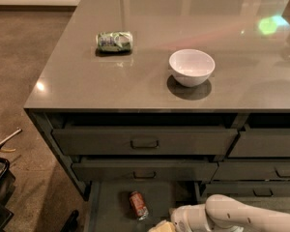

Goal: Pick coke can from bottom drawer and place on counter

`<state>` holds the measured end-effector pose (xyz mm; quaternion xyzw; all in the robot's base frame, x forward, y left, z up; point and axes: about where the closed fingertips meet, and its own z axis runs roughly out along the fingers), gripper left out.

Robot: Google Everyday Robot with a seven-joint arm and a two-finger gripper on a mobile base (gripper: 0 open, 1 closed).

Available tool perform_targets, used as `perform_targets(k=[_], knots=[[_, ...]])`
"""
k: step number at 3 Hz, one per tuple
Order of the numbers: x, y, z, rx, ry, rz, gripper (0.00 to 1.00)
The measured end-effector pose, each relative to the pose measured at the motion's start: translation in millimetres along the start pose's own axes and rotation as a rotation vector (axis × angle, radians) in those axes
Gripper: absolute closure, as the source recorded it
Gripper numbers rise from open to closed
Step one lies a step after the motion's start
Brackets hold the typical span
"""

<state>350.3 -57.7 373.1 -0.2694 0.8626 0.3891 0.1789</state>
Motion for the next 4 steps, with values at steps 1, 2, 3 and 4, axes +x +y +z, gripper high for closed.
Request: perform_targets(k=[1,2,3,4], knots=[[-5.4,-18.0,39.0,-0.022,-0.029,-0.051,0.00],[-28.3,-51.9,79.5,-0.014,-0.055,-0.162,0.00],[-26.5,-47.3,80.5,-0.027,-0.066,-0.149,0.00],[-10.9,-75.0,92.9,-0.007,-0.054,-0.135,0.00]])
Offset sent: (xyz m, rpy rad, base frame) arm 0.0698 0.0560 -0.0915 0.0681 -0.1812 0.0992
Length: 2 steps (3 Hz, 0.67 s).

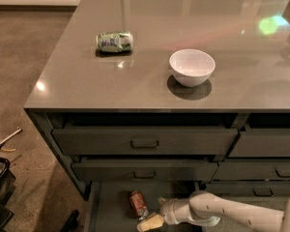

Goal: Pick coke can from bottom drawer and place on counter

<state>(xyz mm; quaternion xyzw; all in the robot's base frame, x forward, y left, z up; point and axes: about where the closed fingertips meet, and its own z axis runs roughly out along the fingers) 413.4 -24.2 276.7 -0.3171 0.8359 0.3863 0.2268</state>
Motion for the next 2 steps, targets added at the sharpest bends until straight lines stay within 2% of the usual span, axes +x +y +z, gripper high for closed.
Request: perform_targets(k=[1,2], knots=[[16.0,-42.4,14.2,0.037,-0.001,-0.007,0.00],[25.6,-75.5,23.8,0.095,0.024,-0.038,0.00]])
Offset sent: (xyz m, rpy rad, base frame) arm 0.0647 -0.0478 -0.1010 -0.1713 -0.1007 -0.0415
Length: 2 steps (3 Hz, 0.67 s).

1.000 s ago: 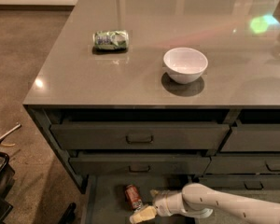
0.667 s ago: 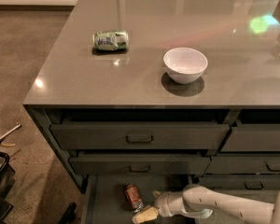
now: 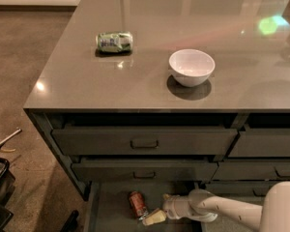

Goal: Pick coke can from bottom drawer and place on counter

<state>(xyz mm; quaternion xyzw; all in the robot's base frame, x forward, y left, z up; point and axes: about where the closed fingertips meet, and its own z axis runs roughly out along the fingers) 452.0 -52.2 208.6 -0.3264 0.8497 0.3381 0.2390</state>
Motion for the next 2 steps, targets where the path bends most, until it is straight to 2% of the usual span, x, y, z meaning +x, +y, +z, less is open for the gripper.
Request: perform_targets(k=[1,2], knots=[[6.8,-15.2,19.7,0.068,0.037,-0.030,0.00],[14.1,-9.8,43.5,0.135,0.053,-0.006,0.00]])
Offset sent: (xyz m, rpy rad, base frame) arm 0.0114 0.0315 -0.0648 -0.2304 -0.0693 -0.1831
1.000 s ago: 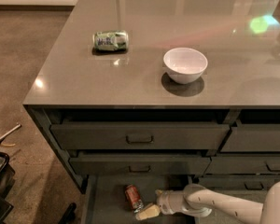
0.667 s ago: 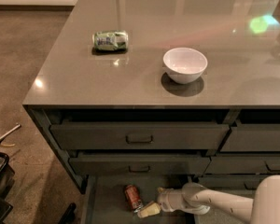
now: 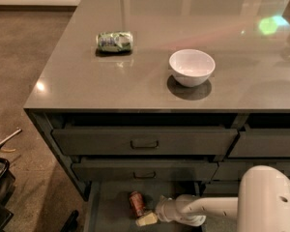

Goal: Pick coke can from bottom drawer and place on counter

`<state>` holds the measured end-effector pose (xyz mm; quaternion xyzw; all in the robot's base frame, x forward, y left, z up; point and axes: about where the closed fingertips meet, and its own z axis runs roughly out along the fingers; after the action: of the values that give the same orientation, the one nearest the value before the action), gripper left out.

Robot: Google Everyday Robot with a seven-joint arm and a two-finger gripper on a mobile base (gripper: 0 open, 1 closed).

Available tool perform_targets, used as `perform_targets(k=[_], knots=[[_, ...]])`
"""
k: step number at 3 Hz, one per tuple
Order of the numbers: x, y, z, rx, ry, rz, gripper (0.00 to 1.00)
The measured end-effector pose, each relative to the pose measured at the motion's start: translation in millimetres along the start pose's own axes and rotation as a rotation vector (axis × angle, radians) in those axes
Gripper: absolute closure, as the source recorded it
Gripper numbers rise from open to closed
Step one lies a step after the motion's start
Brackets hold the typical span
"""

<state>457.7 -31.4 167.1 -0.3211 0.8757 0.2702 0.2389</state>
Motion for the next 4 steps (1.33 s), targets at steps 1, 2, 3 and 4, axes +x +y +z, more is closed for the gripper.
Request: perform_targets(k=[1,2,3,4], knots=[[-8.0,-18.1,1.4,0.082,-0.030,-0.002,0.00],[-8.1,-17.9,1.5,0.081,-0.030,-0.002,0.00],[-9.2,-1.7,7.2,0.051,-0.042,0.021,0.00],[-16.6,27.9,21.3,-0.023,-0.068,0.002,0.00]])
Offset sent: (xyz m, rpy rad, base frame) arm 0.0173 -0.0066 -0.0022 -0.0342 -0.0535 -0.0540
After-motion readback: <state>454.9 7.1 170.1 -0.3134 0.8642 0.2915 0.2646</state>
